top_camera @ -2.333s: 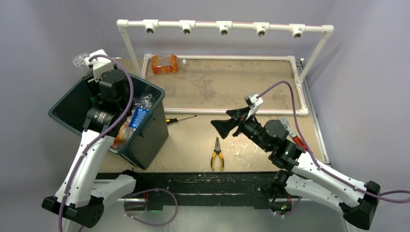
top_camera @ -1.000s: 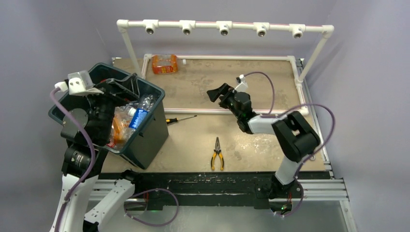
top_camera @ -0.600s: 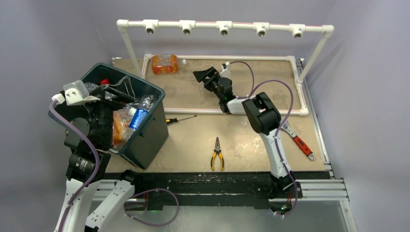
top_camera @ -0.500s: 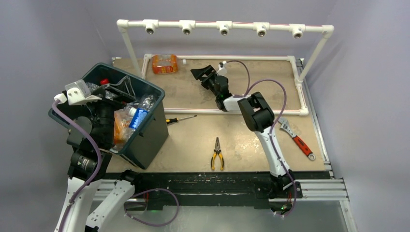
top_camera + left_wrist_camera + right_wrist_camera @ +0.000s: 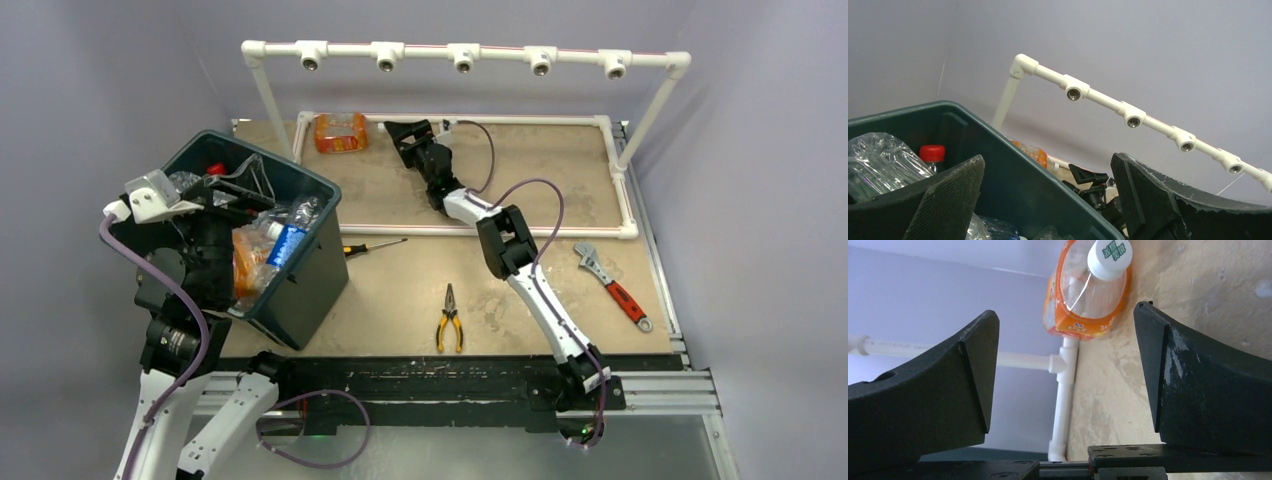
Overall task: Put the plastic bottles in the bin
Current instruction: Move the trash bin to the center of the board.
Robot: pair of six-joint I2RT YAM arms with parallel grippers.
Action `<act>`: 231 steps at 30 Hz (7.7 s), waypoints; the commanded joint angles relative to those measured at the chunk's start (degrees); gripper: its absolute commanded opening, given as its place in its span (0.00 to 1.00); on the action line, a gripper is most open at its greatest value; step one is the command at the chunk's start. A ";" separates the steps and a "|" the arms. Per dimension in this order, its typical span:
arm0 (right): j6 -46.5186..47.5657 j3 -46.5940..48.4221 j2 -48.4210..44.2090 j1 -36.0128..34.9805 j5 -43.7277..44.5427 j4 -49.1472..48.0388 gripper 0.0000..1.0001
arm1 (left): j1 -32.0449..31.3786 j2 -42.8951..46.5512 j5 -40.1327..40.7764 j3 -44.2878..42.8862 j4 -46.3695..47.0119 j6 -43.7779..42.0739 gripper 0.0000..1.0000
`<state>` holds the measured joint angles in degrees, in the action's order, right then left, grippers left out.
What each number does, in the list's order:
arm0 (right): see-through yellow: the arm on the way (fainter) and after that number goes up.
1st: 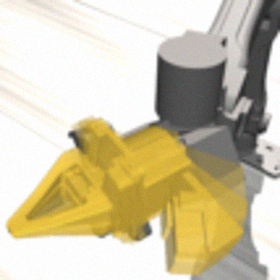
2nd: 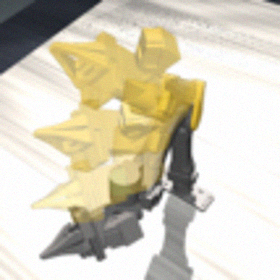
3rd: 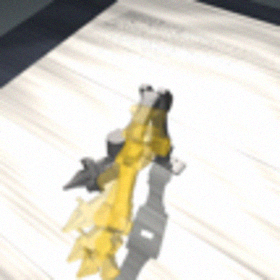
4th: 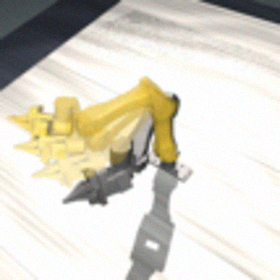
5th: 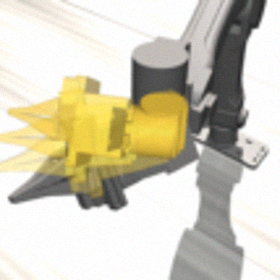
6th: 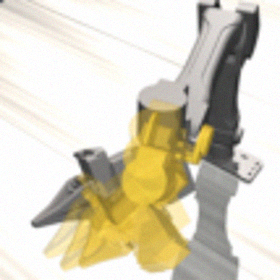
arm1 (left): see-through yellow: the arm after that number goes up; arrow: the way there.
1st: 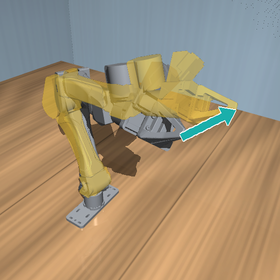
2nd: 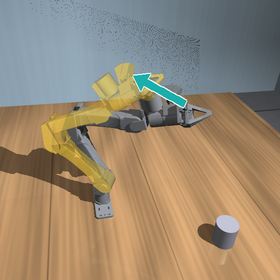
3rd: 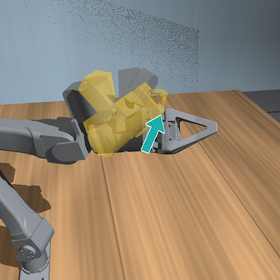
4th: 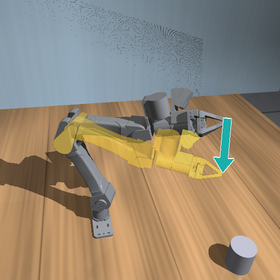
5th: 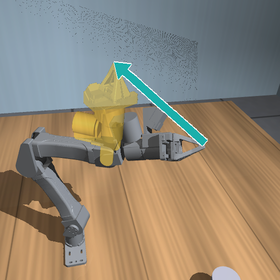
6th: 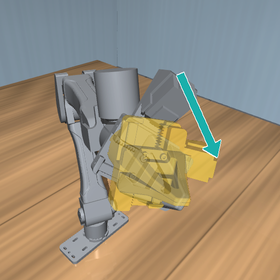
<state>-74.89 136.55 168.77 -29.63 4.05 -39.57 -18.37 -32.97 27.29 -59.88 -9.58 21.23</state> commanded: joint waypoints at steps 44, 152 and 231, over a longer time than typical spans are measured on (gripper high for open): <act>42.25 -46.47 -83.10 -25.33 4.71 62.94 0.99 | 0.44 9.60 10.69 -15.79 -30.28 9.17 0.99; 51.99 -21.31 -90.62 -8.41 6.15 94.95 0.00 | 0.49 3.97 -5.55 -4.48 -19.38 2.68 0.99; 46.55 -47.17 -114.86 -8.22 24.39 91.00 0.00 | -49.12 -50.91 -23.95 -30.89 -5.43 5.67 0.00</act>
<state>-20.62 95.94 49.04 -36.64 36.32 68.58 -59.02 -80.82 19.31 -86.52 -28.56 21.96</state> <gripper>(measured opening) 0.337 0.190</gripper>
